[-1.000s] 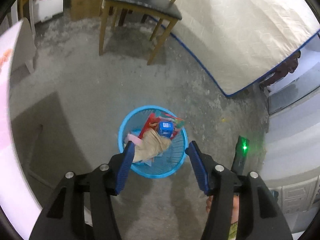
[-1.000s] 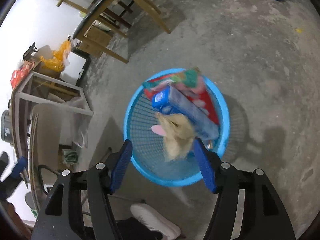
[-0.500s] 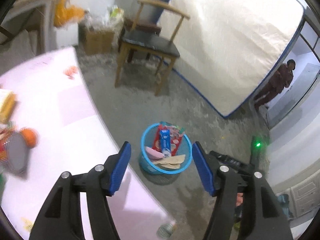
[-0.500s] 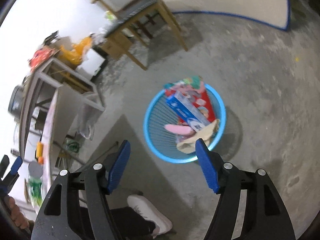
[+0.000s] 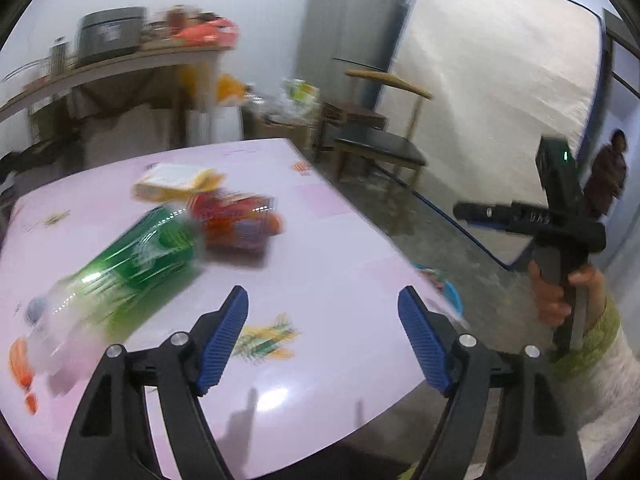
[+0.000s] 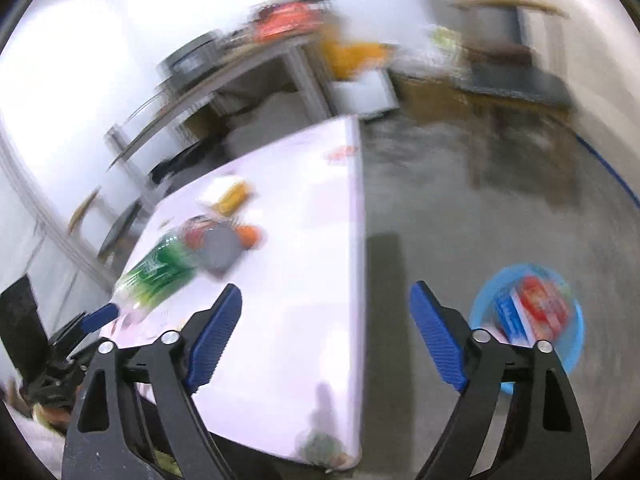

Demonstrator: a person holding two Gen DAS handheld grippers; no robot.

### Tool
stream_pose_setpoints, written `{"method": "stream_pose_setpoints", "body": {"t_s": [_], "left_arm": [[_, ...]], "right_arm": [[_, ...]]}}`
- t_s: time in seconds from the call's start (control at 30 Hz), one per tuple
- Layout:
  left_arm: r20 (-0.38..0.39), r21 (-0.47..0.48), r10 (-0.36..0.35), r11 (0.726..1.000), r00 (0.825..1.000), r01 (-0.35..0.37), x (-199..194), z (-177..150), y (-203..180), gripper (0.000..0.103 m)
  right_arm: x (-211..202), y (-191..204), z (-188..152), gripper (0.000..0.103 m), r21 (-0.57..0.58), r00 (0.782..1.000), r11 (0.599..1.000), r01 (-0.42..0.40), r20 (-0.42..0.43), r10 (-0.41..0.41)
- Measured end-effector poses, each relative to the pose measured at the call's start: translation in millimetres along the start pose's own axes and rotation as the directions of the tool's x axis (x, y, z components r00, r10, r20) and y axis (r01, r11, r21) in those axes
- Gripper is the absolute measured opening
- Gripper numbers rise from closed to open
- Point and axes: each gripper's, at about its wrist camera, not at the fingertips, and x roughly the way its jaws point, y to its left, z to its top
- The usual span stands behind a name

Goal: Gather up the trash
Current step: 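Return both tools to the table, then grasp the red cartoon can with the right tool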

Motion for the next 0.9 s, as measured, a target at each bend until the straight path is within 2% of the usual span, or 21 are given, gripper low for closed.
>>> {"method": "stream_pose_setpoints", "body": {"t_s": [0.07,0.13,0.27,0.33,0.53,0.63,0.9], "left_arm": [[0.002,-0.031,0.03,0.999,1.0,-0.03,-9,-7,18,0.076],[0.006,-0.067,0.053,0.996,0.999,-0.052,-18,-12,36,0.076],[0.009,-0.138,0.085,0.987,0.996,-0.083,-32,-25,68,0.076],[0.01,-0.148,0.095,0.985,0.995,-0.093,-37,-29,77,0.077],[0.028,-0.144,0.163,0.977,0.986,-0.157,-50,-39,101,0.077],[0.041,-0.151,0.178,0.974,0.983,-0.17,-55,-42,113,0.077],[0.067,-0.194,0.204,0.963,0.977,-0.188,-65,-49,131,0.077]], "right_arm": [[25,38,13,0.086,-0.121,0.999,0.992,-0.037,-0.026,0.034],[49,73,25,0.087,-0.245,0.997,0.968,-0.061,-0.056,0.049],[95,122,42,0.088,-0.433,0.996,0.901,-0.04,-0.086,0.003],[114,134,49,0.088,-0.492,0.994,0.869,-0.051,-0.108,-0.003],[162,155,49,0.088,-0.631,0.979,0.775,-0.043,-0.182,-0.094],[177,160,49,0.088,-0.667,0.969,0.742,-0.066,-0.219,-0.111],[204,171,48,0.088,-0.705,0.948,0.703,-0.094,-0.279,-0.153]]}}
